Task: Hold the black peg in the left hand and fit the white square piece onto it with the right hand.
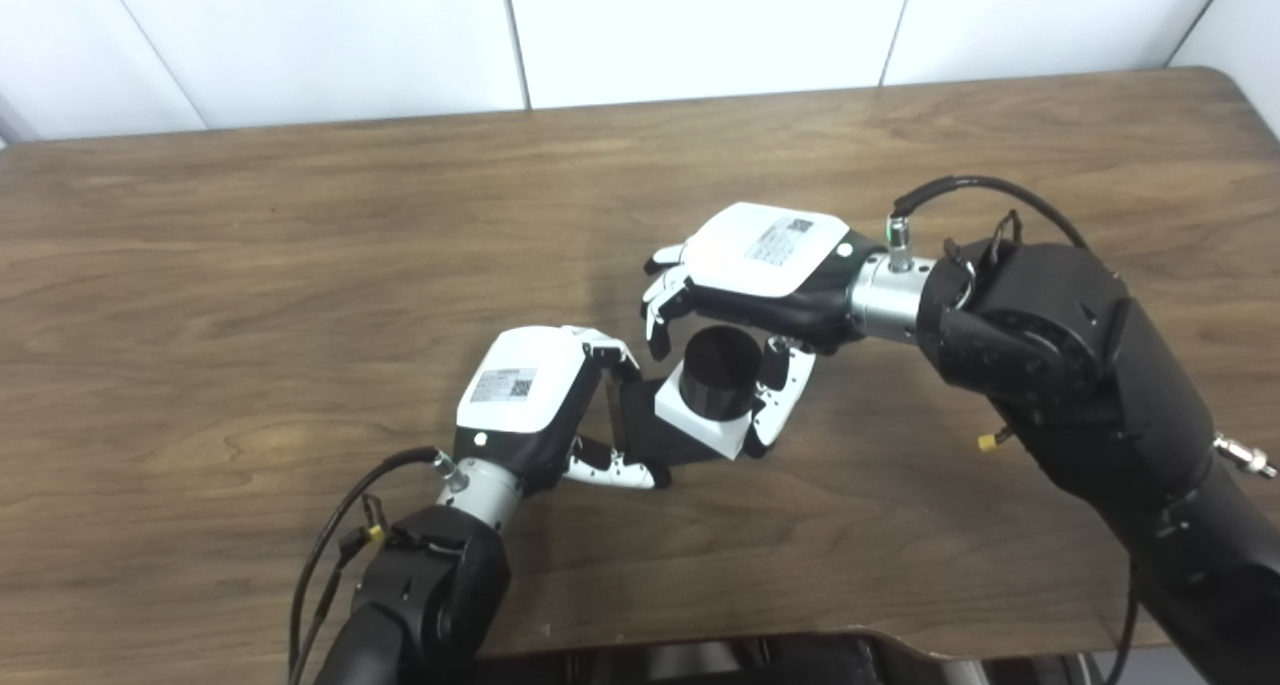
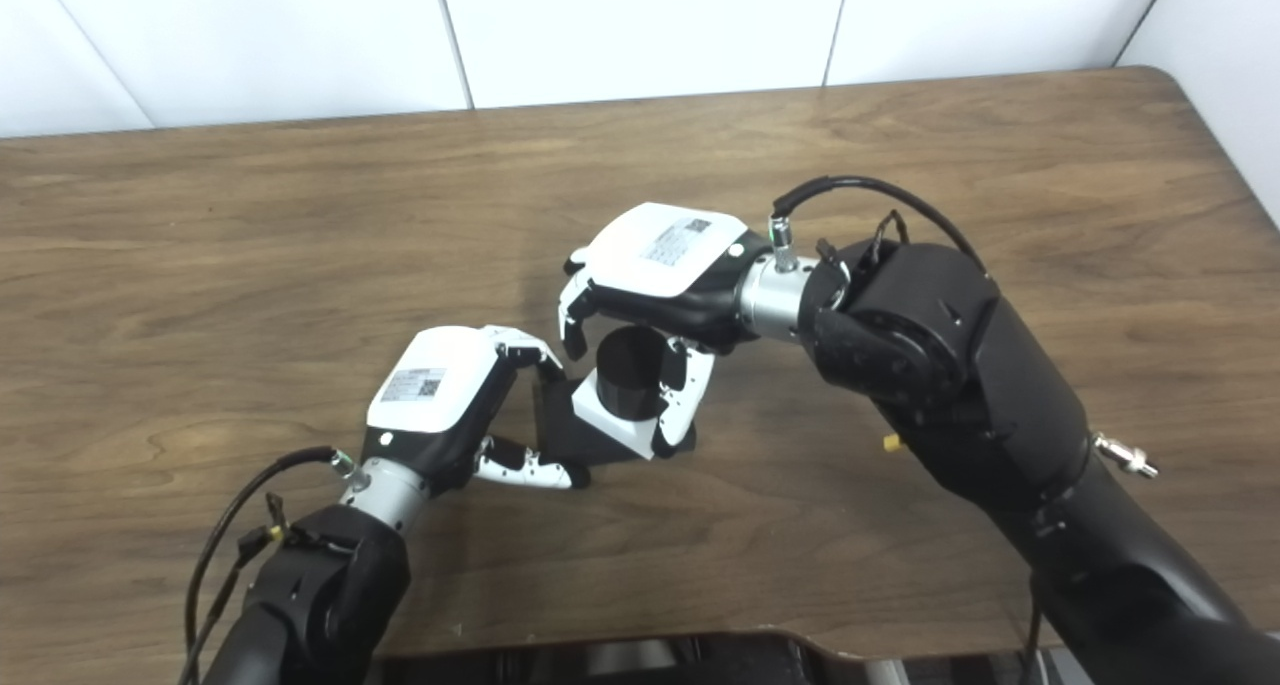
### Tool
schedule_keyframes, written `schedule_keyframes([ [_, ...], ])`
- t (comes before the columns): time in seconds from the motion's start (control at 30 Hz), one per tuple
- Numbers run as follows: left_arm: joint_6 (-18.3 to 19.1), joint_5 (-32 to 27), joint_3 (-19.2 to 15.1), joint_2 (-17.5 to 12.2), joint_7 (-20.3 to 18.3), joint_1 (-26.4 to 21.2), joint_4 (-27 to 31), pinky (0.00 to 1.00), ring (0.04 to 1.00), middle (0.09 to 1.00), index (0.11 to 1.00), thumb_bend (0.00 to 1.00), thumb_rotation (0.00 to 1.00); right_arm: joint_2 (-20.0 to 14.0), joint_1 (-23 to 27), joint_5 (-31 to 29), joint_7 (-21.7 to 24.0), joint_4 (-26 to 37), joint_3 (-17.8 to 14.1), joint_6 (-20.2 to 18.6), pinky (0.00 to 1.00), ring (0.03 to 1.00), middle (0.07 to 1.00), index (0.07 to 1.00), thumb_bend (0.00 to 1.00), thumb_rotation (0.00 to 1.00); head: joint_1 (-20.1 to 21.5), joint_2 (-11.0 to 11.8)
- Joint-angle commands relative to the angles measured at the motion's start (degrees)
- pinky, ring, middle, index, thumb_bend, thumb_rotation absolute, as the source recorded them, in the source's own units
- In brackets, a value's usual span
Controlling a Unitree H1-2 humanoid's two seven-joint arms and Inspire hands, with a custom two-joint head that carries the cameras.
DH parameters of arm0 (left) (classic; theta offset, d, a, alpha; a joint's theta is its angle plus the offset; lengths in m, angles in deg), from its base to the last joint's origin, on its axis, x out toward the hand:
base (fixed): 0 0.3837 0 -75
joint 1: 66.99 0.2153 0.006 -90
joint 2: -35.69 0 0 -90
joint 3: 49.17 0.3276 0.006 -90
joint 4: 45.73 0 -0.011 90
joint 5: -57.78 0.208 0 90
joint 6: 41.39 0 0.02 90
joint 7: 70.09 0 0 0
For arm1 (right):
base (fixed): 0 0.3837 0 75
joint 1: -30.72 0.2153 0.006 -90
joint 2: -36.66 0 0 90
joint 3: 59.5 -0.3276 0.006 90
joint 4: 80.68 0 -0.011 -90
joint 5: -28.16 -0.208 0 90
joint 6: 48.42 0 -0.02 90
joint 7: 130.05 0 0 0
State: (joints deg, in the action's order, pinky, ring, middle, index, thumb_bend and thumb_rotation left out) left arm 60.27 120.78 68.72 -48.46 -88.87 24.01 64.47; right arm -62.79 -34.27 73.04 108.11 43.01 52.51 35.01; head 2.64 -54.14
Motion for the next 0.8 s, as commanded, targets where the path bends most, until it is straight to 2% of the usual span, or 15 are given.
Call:
schedule_keyframes([
  [0.0,-0.12,0.37,0.55,0.08,-2.04,0.29,-0.37,0.77,0.805,0.741,0.485,0.52,0.06,0.19,2.62,-0.79,-1.73,1.12,-1.54,-0.17,0.88,0.917,0.818,0.664,0.99,0.36,0.06,-0.03],
  [0.27,0.06,0.53,0.07,-0.43,-2.63,0.08,-0.99,0.74,0.792,0.744,0.496,0.52,0.08,0.27,4.83,-1.62,-1.34,1.46,-2.75,-0.81,0.89,0.919,0.822,0.666,1.0,0.36,0.05,0.39],
  [0.3,0.38,1.1,0.2,-0.68,-3.9,-0.1,-0.85,0.76,0.805,0.758,0.604,0.72,0.19,0.24,4.89,-1.74,-1.26,1.59,-2.85,-0.93,0.89,0.918,0.82,0.664,1.0,0.36,0.05,0.39],
  [0.37,1.34,2.12,0.41,-1.26,-7.57,-0.51,-0.35,0.81,0.843,0.798,0.72,0.84,0.3,0.32,5.11,-1.71,-0.87,1.81,-2.89,-1.35,0.89,0.919,0.819,0.662,1.0,0.36,-0.18,0.38],
  [0.47,2.45,2.52,0.63,-2.45,-14.78,-1.29,0.34,0.93,0.928,0.892,0.866,0.92,0.41,0.54,5.35,-1.56,-0.65,2.15,-2.93,-1.95,0.9,0.921,0.817,0.661,1.0,0.36,-0.74,0.57],
  [0.5,2.35,2.35,0.64,-2.9,-16.07,-1.43,0.4,0.95,0.945,0.918,0.895,0.95,0.42,0.58,5.37,-1.59,-0.9,2.14,-2.94,-1.91,0.9,0.921,0.818,0.662,1.0,0.36,-0.84,0.58],
  [0.57,2.07,2.15,0.4,-3.43,-17.12,-1.48,0.41,0.96,0.958,0.949,0.924,0.99,0.45,0.71,5.39,-1.52,-1.49,1.85,-2.86,-1.71,0.89,0.917,0.814,0.658,1.0,0.36,-1.08,0.69],
  [0.77,1.77,1.95,-0.68,-4.16,-17.94,-1.9,1.29,0.98,0.976,0.963,0.945,1.0,0.47,1.17,5.02,-1.03,-1.99,1.41,-3.07,-1.86,0.9,0.922,0.816,0.658,1.0,0.37,-1.71,1.11],
])
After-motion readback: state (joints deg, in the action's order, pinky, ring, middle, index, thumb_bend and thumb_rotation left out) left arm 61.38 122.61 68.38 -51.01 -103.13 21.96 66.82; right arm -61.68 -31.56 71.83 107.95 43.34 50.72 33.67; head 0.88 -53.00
